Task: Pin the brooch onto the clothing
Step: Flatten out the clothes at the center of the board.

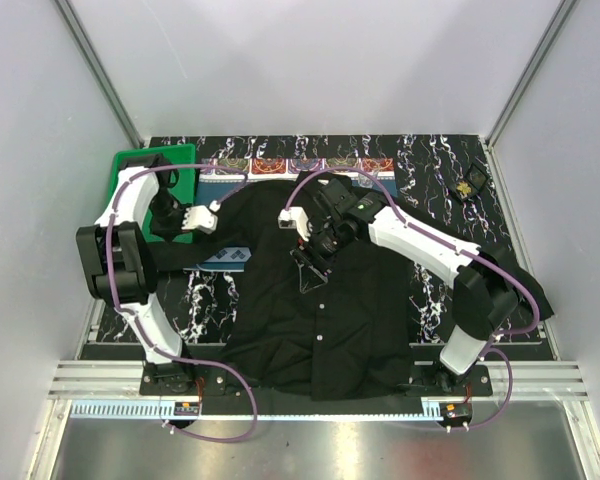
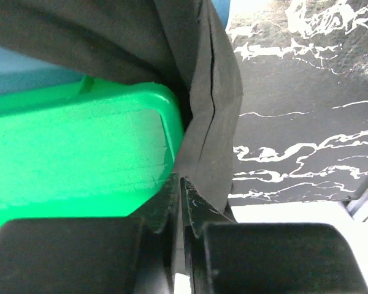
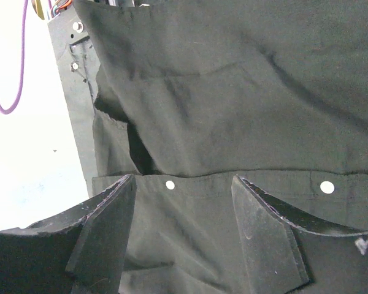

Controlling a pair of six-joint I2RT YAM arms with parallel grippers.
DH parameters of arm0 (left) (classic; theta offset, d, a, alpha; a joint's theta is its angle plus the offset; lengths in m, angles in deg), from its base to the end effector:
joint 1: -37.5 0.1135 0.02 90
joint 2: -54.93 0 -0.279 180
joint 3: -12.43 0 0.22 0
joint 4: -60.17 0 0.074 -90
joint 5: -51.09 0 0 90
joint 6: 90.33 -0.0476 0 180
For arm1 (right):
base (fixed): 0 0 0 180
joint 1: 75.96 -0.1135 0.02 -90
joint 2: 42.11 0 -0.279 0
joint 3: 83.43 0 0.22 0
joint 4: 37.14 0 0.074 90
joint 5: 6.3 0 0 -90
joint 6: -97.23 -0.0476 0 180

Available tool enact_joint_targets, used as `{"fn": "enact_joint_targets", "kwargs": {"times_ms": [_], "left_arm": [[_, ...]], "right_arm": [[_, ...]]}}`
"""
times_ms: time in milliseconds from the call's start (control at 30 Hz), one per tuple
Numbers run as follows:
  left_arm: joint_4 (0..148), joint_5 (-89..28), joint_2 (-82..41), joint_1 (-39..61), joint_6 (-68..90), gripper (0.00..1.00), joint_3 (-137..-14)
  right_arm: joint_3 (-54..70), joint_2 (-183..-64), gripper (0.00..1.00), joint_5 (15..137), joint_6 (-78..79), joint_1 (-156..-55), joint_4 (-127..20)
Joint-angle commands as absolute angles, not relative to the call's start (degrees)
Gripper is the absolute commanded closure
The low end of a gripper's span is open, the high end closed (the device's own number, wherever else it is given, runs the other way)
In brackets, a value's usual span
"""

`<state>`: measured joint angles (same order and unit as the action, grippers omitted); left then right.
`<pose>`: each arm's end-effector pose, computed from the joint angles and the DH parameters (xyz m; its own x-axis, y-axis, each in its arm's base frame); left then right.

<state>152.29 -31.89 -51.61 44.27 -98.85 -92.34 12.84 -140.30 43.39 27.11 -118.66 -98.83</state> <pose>0.3096 0.0309 0.2532 0.0229 0.9912 -0.1306 0.9984 -0.0296 -0.0490 0.2206 0.2455 0.2835 -0.3714 -0.6955 -0.6151 -0.9089 0.1371 0.3938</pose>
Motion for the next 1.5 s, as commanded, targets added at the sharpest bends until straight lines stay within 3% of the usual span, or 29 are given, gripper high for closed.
{"fn": "enact_joint_targets", "kwargs": {"times_ms": [0, 200, 233, 333, 400, 567, 867, 967, 1000, 1200, 1267, 1467], "left_arm": [[164.7, -32.9, -46.0, 44.4, -95.2, 1.0, -92.7], [164.7, -32.0, -39.8, 44.4, -95.4, 1.0, -82.8], [164.6, -31.7, -39.6, 44.4, -94.8, 0.94, -82.7], [163.5, -29.1, -41.2, 45.8, -93.1, 0.36, -86.6], [164.7, -27.8, -45.2, 47.3, -92.7, 0.28, -93.3], [164.6, -27.3, -50.8, 47.8, -98.5, 0.24, -98.6], [164.7, -34.4, -55.5, 46.6, -104.2, 0.29, -95.6], [164.7, -34.8, -57.6, 46.5, -103.4, 0.43, -97.0], [164.7, -35.5, -57.9, 46.5, -103.2, 0.54, -97.1], [164.7, -36.6, -54.6, 46.1, -105.0, 0.81, -93.5], [164.7, -36.7, -52.7, 46.1, -105.4, 0.97, -91.8], [164.8, -35.8, -49.4, 45.9, -97.9, 1.0, -93.0]], "right_arm": [[12.5, -137.3, 0.3, 41.3, 27.7, -118.1, -98.8], [11.8, -136.2, 0.3, 42.0, 28.4, -118.1, -98.9], [11.7, -136.1, 0.3, 41.9, 28.3, -118.1, -98.8], [11.0, -135.8, 0.3, 41.5, 28.2, -118.1, -98.9], [10.8, -135.7, 0.3, 41.3, 28.1, -118.1, -99.0], [10.4, -135.7, 0.3, 42.0, 28.3, -118.1, -99.3], [10.3, -136.4, 0.3, 42.2, 28.7, -118.0, -99.5], [10.3, -136.7, 0.3, 42.0, 28.8, -117.9, -99.5], [10.4, -136.8, 0.3, 42.1, 28.8, -117.9, -99.6], [10.0, -136.6, 0.3, 42.5, 29.2, -117.6, -99.7], [10.0, -136.7, 0.3, 42.5, 29.3, -117.5, -99.8], [9.9, -136.5, 0.31, 42.1, 29.2, -117.4, -100.2]]}}
